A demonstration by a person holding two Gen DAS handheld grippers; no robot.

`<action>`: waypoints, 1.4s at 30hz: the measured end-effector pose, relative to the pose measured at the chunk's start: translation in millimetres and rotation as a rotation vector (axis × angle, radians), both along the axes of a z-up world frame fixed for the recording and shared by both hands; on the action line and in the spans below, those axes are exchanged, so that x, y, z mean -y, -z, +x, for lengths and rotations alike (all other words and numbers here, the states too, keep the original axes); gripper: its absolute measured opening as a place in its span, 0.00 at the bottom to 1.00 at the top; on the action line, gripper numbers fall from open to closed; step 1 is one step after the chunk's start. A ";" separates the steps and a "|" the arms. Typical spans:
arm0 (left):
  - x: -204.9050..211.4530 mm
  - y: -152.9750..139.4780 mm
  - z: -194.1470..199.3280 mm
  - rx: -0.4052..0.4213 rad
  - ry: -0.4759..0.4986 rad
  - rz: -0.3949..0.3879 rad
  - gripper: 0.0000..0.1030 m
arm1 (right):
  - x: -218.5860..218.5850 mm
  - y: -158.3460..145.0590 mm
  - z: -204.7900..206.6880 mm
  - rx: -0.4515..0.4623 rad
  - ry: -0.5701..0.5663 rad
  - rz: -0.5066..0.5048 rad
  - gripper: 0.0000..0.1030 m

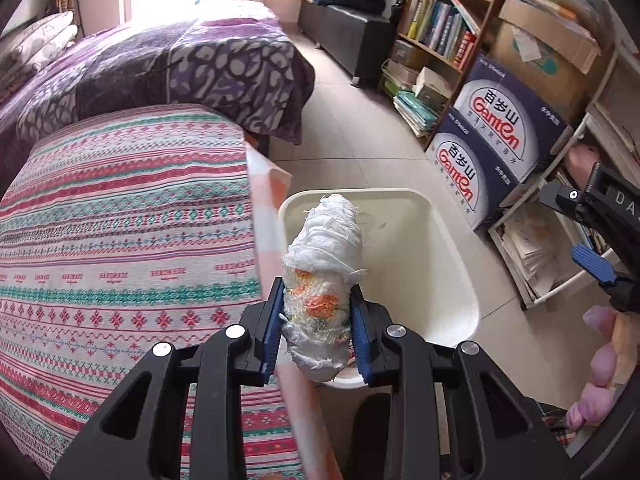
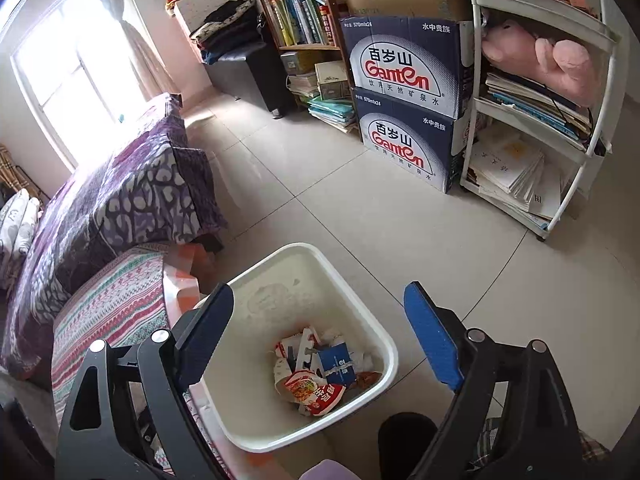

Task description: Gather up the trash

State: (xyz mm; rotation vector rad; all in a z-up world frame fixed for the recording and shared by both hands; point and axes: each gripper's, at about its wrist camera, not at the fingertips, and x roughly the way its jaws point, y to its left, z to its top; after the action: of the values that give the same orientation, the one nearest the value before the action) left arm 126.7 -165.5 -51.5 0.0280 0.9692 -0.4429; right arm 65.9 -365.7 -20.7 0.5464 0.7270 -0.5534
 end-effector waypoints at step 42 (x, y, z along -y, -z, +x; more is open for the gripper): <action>-158.0 -32.9 -94.5 0.230 -0.394 0.118 0.93 | -155.0 -4.8 -54.4 0.069 -0.271 -0.307 0.93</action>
State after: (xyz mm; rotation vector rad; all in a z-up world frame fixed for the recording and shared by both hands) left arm 32.2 -7.4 -18.6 -0.0057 0.7497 -0.0177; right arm 11.6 -210.7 -15.9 0.1762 0.6233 -0.3814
